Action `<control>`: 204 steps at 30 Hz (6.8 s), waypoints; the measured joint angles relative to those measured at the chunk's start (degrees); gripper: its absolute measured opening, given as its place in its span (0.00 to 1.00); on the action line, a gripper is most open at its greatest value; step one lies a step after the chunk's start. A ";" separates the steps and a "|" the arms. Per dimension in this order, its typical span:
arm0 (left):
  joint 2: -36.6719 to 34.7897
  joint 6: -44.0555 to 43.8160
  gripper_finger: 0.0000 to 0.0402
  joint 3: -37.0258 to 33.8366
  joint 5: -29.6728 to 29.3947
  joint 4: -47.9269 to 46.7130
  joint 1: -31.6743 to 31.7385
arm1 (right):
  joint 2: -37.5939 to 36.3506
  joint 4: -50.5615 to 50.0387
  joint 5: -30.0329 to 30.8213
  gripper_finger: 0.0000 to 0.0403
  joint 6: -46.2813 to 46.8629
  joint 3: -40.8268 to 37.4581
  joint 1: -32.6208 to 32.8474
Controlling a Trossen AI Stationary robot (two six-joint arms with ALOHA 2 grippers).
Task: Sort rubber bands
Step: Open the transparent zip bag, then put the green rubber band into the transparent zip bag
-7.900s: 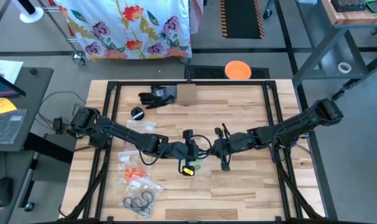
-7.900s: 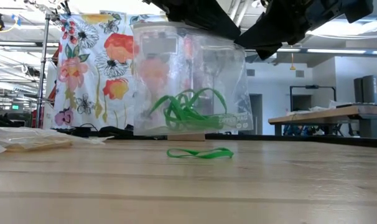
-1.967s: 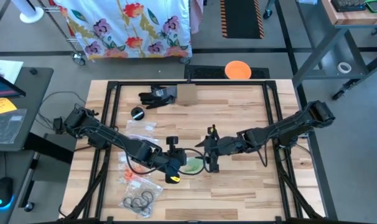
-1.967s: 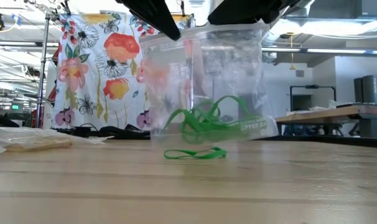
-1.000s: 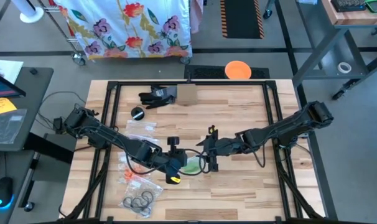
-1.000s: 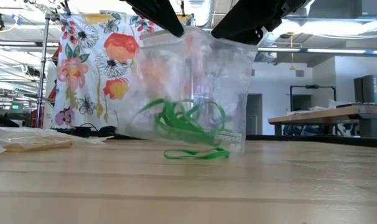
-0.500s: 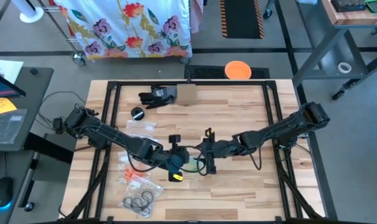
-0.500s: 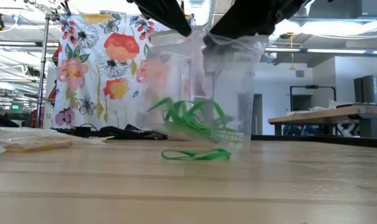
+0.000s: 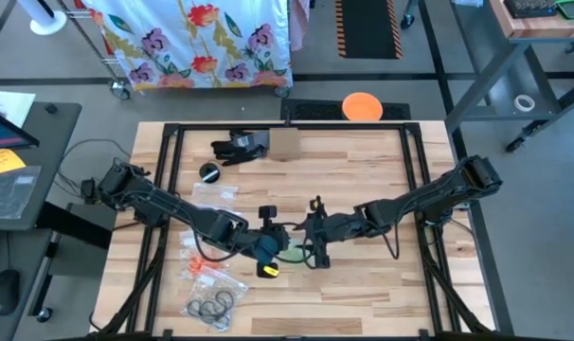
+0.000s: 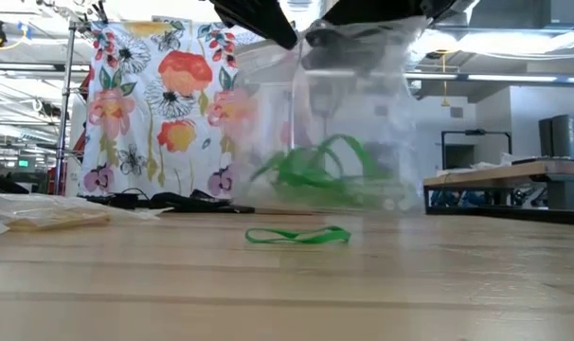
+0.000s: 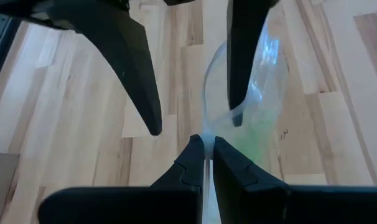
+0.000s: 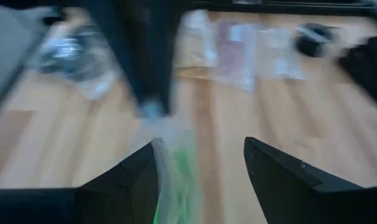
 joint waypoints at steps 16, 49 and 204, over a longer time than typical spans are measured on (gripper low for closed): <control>-0.04 -0.02 0.01 0.00 -0.52 -0.27 0.12 | 0.26 2.22 2.78 0.54 -1.41 1.72 -0.25; -0.04 -1.72 0.02 0.00 1.64 -3.49 1.08 | 1.18 -18.24 0.36 0.54 -0.37 9.10 -0.72; -0.02 -3.43 0.02 -0.02 7.37 -6.99 3.93 | 3.66 0.83 12.91 0.00 3.62 -2.93 3.03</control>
